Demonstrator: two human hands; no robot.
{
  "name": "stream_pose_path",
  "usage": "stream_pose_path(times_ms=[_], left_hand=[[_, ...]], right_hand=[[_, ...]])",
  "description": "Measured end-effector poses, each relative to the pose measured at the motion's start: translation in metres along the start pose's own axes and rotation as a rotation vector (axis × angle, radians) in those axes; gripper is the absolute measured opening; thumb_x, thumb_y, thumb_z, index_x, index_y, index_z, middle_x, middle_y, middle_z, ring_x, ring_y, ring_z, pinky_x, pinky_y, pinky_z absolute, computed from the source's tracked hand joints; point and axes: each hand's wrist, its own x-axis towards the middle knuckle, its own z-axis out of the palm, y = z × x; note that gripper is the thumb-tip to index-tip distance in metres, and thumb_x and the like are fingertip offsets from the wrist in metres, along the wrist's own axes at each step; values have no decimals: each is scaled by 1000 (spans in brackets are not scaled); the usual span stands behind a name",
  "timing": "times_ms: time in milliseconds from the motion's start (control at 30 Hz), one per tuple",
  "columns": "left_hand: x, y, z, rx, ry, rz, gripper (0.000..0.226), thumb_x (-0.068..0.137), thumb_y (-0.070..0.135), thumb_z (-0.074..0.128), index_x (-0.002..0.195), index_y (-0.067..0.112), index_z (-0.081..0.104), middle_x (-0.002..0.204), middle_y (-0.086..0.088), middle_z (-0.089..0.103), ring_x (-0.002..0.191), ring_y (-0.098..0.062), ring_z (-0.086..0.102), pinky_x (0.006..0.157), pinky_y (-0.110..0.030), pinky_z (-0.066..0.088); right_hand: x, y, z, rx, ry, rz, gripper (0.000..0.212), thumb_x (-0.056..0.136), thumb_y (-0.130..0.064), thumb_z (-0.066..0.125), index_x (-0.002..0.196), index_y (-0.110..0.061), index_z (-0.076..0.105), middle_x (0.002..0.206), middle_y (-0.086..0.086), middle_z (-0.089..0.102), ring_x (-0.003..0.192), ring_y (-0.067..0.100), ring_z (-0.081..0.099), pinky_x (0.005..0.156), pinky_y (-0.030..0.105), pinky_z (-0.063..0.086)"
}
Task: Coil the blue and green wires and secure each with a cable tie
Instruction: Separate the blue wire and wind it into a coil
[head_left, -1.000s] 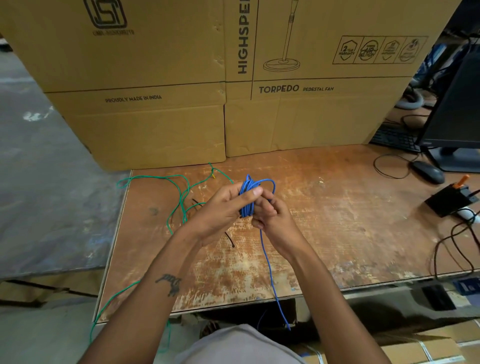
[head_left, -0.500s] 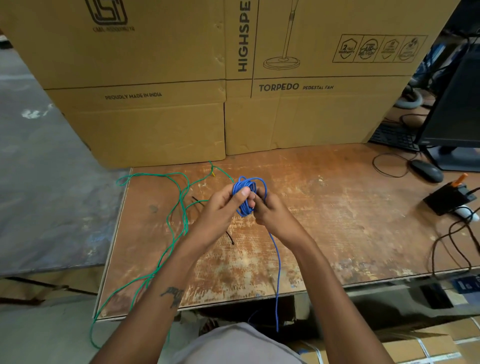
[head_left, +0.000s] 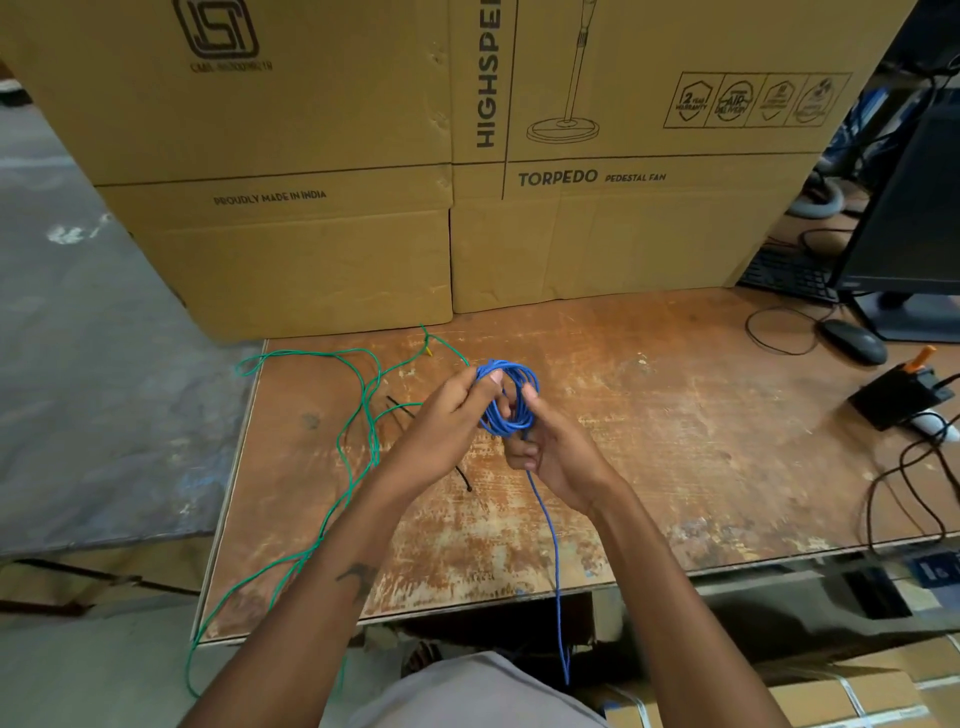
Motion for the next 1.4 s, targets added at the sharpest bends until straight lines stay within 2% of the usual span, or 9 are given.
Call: stream_pose_path(times_ms=[133,333,467,567,767,933,1067,1200,1400], left_hand=[[-2,6,-3,-229,-115,-88,29,112,31,41,89,18,54,64,5,52,61,-14,43,51,-18,31],[-7,6,-10,-400,-263,-60,31,101,45,50,94,16,57,68,3,53,55,-10,33,51,-21,33],[-10,4,1,-669,-156,-89,35,94,48,61,100,15,71,82,-2,69,61,-9,45,59,-22,37],[-13,-1,8,-602,-94,-31,20,98,32,65,108,18,74,95,-1,75,82,-12,58,73,-28,38],[-24,3,4,-381,-164,-6,82,63,58,92,126,14,65,108,-4,79,106,-12,69,85,-20,49],[-24,-2,11,-310,-100,40,24,90,20,79,112,20,68,91,-5,79,93,-14,72,89,-31,52],[-21,2,10,-527,-63,8,36,77,53,86,93,23,76,67,1,70,69,-11,68,78,-26,55],[-13,2,10,-452,-43,5,68,68,80,75,89,16,66,52,6,56,54,-13,62,63,-25,51],[-14,22,19,-631,-40,-149,43,88,59,54,80,17,58,52,7,43,54,-11,54,60,-22,51]], right_hand=[[-4,3,-3,64,-6,-21,55,102,-64,47,120,-19,72,88,-2,60,63,14,16,60,32,16],[-4,-7,6,-273,166,-198,45,99,-68,57,99,-26,74,82,20,49,62,18,33,52,29,19],[-4,-16,23,-329,244,-232,43,118,-32,34,87,-17,59,63,-9,58,55,7,59,51,20,40],[-1,-12,23,-448,312,-270,41,119,-23,34,90,-6,58,72,5,62,70,20,67,65,36,51],[-3,-8,4,-1060,350,-245,21,105,-19,46,120,-20,60,105,-3,71,93,25,68,83,47,56],[-9,-12,-1,-1473,371,-220,12,101,-23,51,111,-18,54,92,10,72,82,40,65,67,48,54],[-8,-11,-1,-1035,252,-287,35,113,-54,33,103,-31,56,86,8,70,76,27,64,72,49,52],[-9,-10,1,-492,75,-169,53,116,-49,25,102,-12,60,83,19,55,56,4,40,54,21,32],[-4,3,-11,-12,29,-14,33,113,-43,35,116,-20,59,81,0,52,56,8,24,54,27,14]])
